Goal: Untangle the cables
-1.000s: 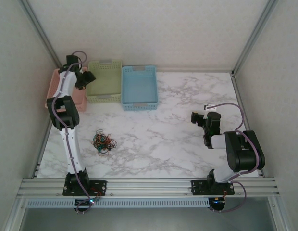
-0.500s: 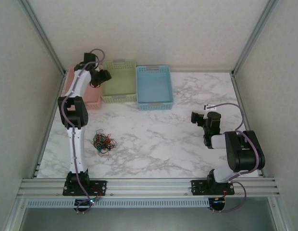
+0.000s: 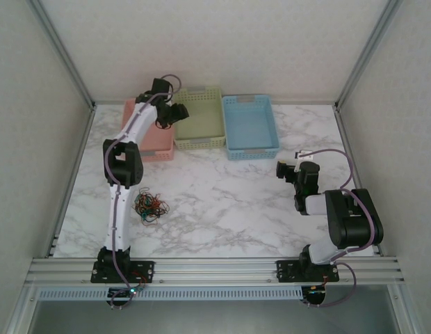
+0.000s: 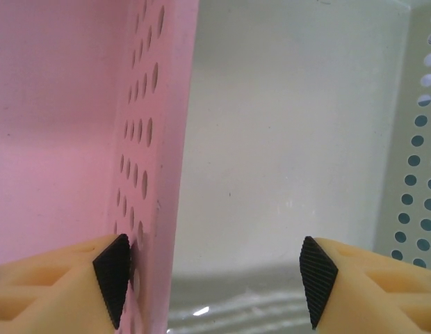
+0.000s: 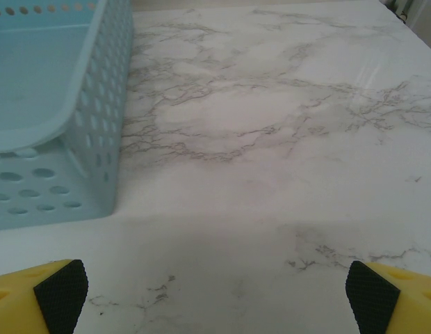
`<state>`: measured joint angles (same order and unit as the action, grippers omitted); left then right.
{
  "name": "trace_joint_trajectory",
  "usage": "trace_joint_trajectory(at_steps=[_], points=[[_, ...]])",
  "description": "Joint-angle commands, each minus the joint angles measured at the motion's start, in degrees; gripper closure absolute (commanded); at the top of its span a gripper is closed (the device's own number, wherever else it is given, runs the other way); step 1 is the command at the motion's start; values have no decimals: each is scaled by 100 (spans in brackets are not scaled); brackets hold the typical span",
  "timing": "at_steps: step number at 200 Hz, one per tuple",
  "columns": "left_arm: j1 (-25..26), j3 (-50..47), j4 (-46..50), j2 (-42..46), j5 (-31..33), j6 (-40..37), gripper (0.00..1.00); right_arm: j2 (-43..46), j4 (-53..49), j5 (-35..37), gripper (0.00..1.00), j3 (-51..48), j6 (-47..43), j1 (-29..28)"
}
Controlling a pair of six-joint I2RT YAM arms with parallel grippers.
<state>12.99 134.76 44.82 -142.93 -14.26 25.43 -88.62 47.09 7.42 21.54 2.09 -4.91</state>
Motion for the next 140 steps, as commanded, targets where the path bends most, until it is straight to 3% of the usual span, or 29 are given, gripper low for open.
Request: trace_joint_trajectory(at_steps=[1, 42, 81, 140], points=[[179, 362, -38, -263, -101, 339, 32, 29, 31, -19, 1, 112, -97, 25], [322, 986, 192, -569, -63, 313, 31, 29, 36, -21, 1, 112, -99, 25], [353, 1008, 316, -497, -21, 251, 25, 29, 29, -21, 1, 110, -97, 29], [246, 1020, 427, 200, 755, -86, 10, 29, 31, -21, 1, 110, -99, 25]])
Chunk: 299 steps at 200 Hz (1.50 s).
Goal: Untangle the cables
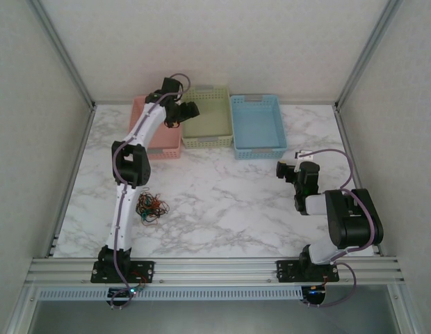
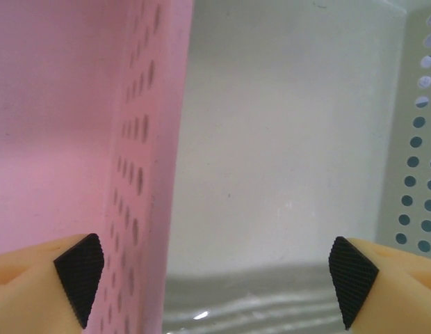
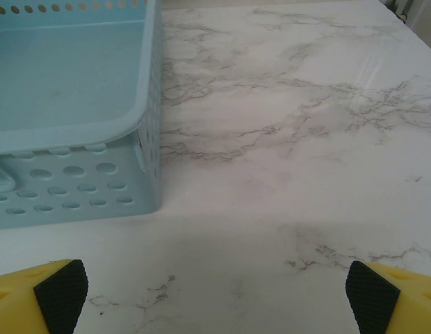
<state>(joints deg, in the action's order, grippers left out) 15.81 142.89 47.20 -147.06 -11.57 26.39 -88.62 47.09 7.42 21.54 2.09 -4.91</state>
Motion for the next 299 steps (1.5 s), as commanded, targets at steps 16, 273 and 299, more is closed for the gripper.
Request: trace_joint_trajectory(at_steps=[16, 273, 299], points=[[-112, 221, 188, 837, 554, -215, 10, 29, 33, -21, 1, 110, -90, 30], [-294, -11652, -2019, 9679, 1276, 1802, 10, 37, 37, -56, 1, 106, -104, 35], [-222, -11879, -2327, 9527, 1071, 1783, 14, 38, 36, -51, 1, 109, -110, 36]])
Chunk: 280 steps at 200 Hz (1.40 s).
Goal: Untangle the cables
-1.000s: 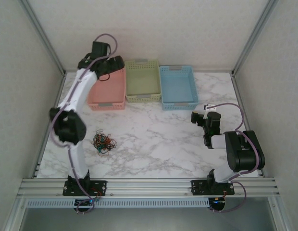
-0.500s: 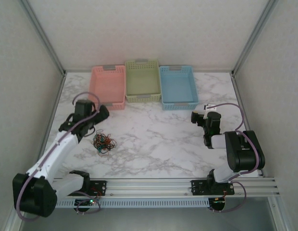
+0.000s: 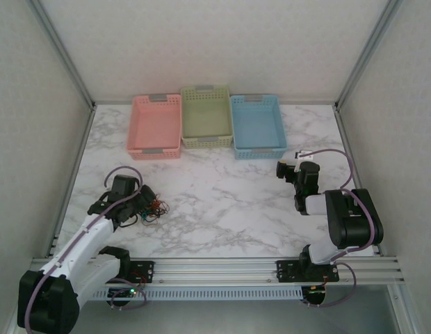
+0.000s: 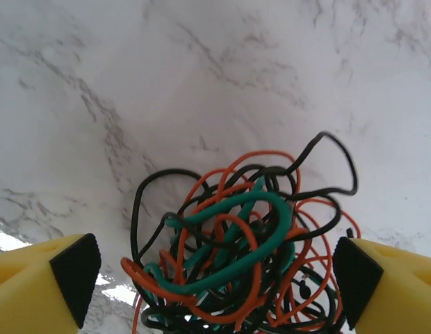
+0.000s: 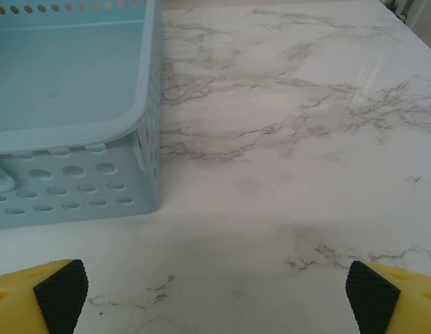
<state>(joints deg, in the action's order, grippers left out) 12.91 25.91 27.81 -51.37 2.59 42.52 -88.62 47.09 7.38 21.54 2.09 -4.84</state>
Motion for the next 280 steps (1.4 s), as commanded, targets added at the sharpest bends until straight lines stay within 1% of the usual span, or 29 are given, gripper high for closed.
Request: trace_joint_trajectory(at_steps=[1, 29, 59, 68, 82, 98, 128, 139, 149, 173, 208, 228, 243, 258, 273, 280], points=[[75, -187, -430, -58, -346, 174, 14, 38, 37, -49, 1, 107, -107, 28], [419, -254, -1029, -678, -505, 335, 20, 37, 37, -52, 1, 107, -105, 29], [872, -47, -1482, -1277, -492, 406, 34, 38, 40, -87, 1, 109, -126, 22], [1014, 52, -1591, -1447, -462, 387, 41, 38, 37, -94, 1, 105, -130, 23], [1233, 258, -1782, -1735, -551, 382, 55, 38, 40, -95, 1, 105, -129, 20], [1633, 553, -1937, -2089, -545, 409, 70, 38, 37, -96, 1, 105, -132, 23], [2671, 1463, -2051, -2919, -436, 409, 88, 38, 37, -105, 1, 105, -129, 22], [2982, 1853, -2039, -3276, -435, 375, 95, 38, 37, -105, 1, 105, -134, 24], [3229, 2200, -2028, -3578, -443, 335, 100, 38, 33, -121, 1, 105, -141, 20], [3662, 2980, -1839, -4250, -456, 189, 100, 38, 30, -127, 1, 105, -142, 18], [3745, 3448, -1661, -4827, -705, 49, 100, 38, 28, -129, 1, 110, -138, 23], [3745, 3560, -1407, -4821, -707, -146, 85, 38, 21, -131, 1, 114, -143, 24], [3746, 3618, -1218, -4653, -684, -313, 70, 38, 5, -156, 1, 126, -130, 29], [3746, 3696, -1003, -4433, -633, -477, 61, 38, 4, -171, 1, 123, -123, 36], [3745, 3804, -806, -4251, -721, -640, 45, 38, -2, -175, 1, 122, -121, 38], [3745, 3832, -715, -4163, -722, -685, 40, 38, -7, -178, 1, 122, -116, 46]])
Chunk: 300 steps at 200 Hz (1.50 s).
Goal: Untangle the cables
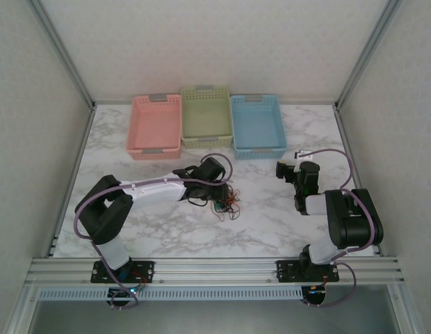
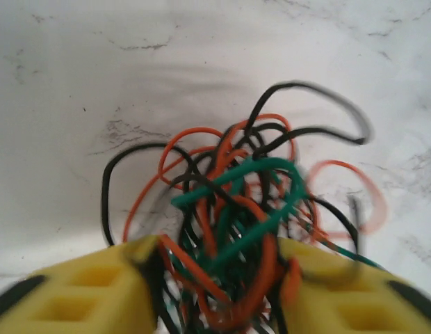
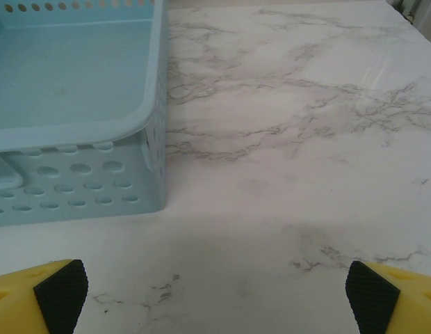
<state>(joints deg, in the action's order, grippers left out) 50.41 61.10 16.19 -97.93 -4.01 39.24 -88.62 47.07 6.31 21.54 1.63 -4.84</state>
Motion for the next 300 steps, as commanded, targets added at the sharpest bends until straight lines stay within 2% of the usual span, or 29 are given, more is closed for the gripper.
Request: trace_joint_trajectory(at_steps=[1, 23, 42, 65, 86, 101, 117, 128, 135, 146, 175, 191, 223, 241, 268, 300], points=[[-5, 318, 460, 511, -59, -361, 39, 38, -5, -70, 1, 122, -73, 45], [-5, 287, 693, 895, -18, -435, 33, 38, 18, -59, 1, 115, -83, 41], [-5, 119, 819, 1326, 55, -469, 31, 205, -132, 369, 1, 151, -51, -64], [-5, -237, 921, 1812, 84, -504, 29, 969, -1709, 582, 1, 734, -176, -340], [-5, -689, 837, 2243, -76, -546, 28, 1802, -2731, 319, 1, 963, 126, -521], [-12, -1045, 797, 2531, -30, -482, 28, 2431, -3292, 127, 1, 979, 672, -552], [-14, -1392, 719, 2832, -29, -403, 27, 2949, -3992, 274, 1, 1026, 1420, -537], [-12, -1644, 582, 3019, -60, -326, 27, 3169, -4568, 895, 1, 1064, 2220, -536], [-14, -1793, 513, 3101, -69, -283, 26, 3245, -5329, 1291, 1, 1184, 2995, -521], [-13, -1971, 412, 3176, -106, -239, 26, 3291, -5656, 385, 1, 1296, 2812, -376], [-12, -2353, -42, 3199, -425, -74, 29, 3552, -5834, -1519, 15, 1294, 2527, -563], [-11, -2466, -370, 3116, -644, 12, 29, 3557, -5991, -2064, 21, 1310, 2502, -808], [-14, -2400, -646, 2823, -694, 38, 31, 3224, -6230, -2111, 28, 1448, 2559, -1857], [-8, -2302, -836, 2639, -788, 99, 37, 2752, -6474, -2038, 33, 1726, 2722, -2405], [-7, -2088, -931, 2310, -777, 97, 40, 2084, -6947, -1951, 41, 2110, 3092, -2987], [-6, -1914, -1220, 1897, -829, 170, 42, 1948, -6978, -1558, 47, 2034, 3648, -3456]])
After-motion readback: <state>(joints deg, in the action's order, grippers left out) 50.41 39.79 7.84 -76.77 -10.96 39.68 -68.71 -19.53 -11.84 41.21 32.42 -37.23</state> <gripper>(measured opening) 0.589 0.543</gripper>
